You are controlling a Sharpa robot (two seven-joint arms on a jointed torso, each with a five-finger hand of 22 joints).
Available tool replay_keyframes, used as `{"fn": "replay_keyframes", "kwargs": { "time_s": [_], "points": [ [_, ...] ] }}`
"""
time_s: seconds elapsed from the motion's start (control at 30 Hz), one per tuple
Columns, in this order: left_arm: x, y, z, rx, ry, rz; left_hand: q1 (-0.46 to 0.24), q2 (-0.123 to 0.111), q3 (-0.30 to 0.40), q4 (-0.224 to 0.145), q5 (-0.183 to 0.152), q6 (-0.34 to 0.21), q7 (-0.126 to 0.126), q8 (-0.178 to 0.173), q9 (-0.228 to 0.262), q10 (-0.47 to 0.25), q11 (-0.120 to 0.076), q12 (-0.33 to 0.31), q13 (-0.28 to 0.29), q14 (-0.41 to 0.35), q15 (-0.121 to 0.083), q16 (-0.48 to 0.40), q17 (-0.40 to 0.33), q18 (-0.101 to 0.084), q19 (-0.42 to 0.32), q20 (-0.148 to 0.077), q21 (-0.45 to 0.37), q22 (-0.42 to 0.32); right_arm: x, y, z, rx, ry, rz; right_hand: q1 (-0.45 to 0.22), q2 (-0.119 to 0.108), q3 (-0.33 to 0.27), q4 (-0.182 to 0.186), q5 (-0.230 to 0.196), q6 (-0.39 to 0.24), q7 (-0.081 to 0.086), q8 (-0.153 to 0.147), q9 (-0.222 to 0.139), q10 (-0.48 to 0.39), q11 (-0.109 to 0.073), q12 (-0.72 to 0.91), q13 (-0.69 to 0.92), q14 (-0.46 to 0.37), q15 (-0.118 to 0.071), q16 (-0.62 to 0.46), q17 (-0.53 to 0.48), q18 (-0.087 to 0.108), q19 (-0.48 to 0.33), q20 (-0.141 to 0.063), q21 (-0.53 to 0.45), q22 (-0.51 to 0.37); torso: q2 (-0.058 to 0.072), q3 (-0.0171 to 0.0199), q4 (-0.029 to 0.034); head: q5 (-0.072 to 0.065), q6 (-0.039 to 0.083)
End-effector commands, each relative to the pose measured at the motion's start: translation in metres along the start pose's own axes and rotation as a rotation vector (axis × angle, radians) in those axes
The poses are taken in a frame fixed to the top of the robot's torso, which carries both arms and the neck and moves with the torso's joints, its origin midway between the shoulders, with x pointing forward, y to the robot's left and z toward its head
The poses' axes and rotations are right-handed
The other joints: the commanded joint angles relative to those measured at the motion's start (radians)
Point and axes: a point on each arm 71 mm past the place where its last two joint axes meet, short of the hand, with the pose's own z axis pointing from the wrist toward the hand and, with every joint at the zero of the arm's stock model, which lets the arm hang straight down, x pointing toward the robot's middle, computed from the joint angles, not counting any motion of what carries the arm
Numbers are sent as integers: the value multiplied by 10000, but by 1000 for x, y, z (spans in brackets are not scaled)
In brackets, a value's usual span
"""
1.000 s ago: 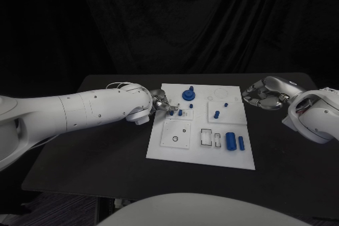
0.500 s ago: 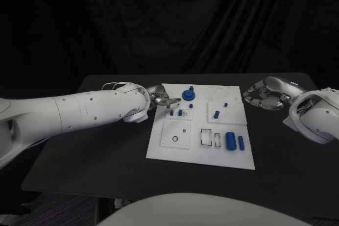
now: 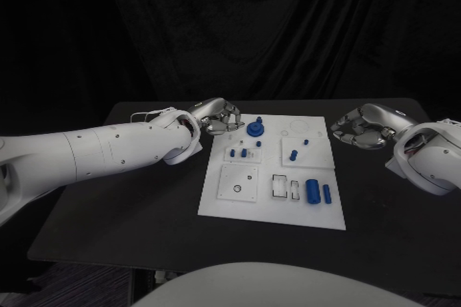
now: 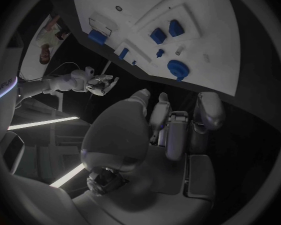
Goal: Assemble the parts on the task board
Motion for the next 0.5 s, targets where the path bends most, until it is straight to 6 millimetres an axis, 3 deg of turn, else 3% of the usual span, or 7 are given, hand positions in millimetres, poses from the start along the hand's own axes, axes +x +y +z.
{"fn": "replay_keyframes", "kwargs": {
  "time_s": [0.03,0.07,0.1,0.13,0.37,0.43,0.5],
  "points": [
    [2,-16,2,2199,-1,338,1374,-316,1042,-377,-198,-598,174,-337,-464,-4340,269,-4061,-1313,-1398,281,-673,958,212,-848,147,-459,1124,0,-1,-1,47,-118,11,72,7,10,-51,36,52,28,-69,-12,-54,-1,-37,857,1073,69,29,2635,167,158,46,-17,2093,7,-1,-4,-4,1],
    [2,-17,2,2281,66,414,1491,-385,1179,-401,-268,-680,193,-417,-582,-4421,311,-4276,-1495,-1601,340,-766,849,205,-926,178,-478,1111,0,0,-1,36,-123,14,72,7,10,-51,36,52,28,-69,-12,-54,-1,-37,857,1073,69,29,2635,167,158,46,-17,2093,11,-2,-4,-9,1],
    [4,-18,4,2530,240,742,1817,-662,1639,-461,-547,-1034,250,-744,-1074,-4694,519,-5019,-2179,-2548,518,-1225,283,214,-1307,272,-620,1032,0,0,-2,-2,-137,26,72,7,10,-51,36,52,28,-69,-12,-54,-1,-37,857,1073,69,29,2635,167,158,46,-17,2093,15,-1,-1,-23,1],
    [6,-20,6,2734,373,1061,2182,-878,2177,-692,-1059,-1242,147,-986,-1850,-4855,466,-5739,-3031,-3406,493,-1905,-621,246,-1332,318,-365,1047,0,1,-2,-36,-153,40,72,7,10,-51,36,52,28,-69,-12,-54,-1,-37,857,1073,69,29,2635,167,158,46,-17,2093,17,-1,3,-26,1],
    [18,-27,19,3587,1246,2972,2421,-1391,2893,-1258,-1473,-910,-431,-1037,-3882,-5142,137,-7545,-5524,-1889,38,-1593,-798,241,122,231,1121,1395,0,3,-5,-137,-201,89,64,12,13,-53,36,61,26,-67,-13,-48,0,-31,865,1073,70,29,2635,167,159,47,-17,2094,7,3,13,-66,1],
    [21,-28,22,3630,1445,3364,2366,-1549,2924,-1390,-1634,-995,-765,-1045,-4546,-5417,-49,-8138,-6312,-1802,-148,-1786,-1152,222,338,119,1224,1406,-1,2,-6,-126,-210,90,64,12,13,-53,36,61,26,-67,-13,-48,0,-31,865,1073,70,29,2635,167,159,47,-17,2094,15,-3,7,-72,1],
    [25,-30,25,3623,1677,3787,2318,-1632,2696,-1528,-1455,-931,-1297,-1030,-5352,-5431,-175,-8495,-7104,-1728,-280,-2063,-1618,200,543,-16,1208,1398,-1,1,-7,-106,-215,91,64,12,13,-53,36,61,26,-67,-13,-48,0,-31,865,1073,70,29,2635,167,159,47,-17,2094,28,-6,0,-65,1]
  ]
}}
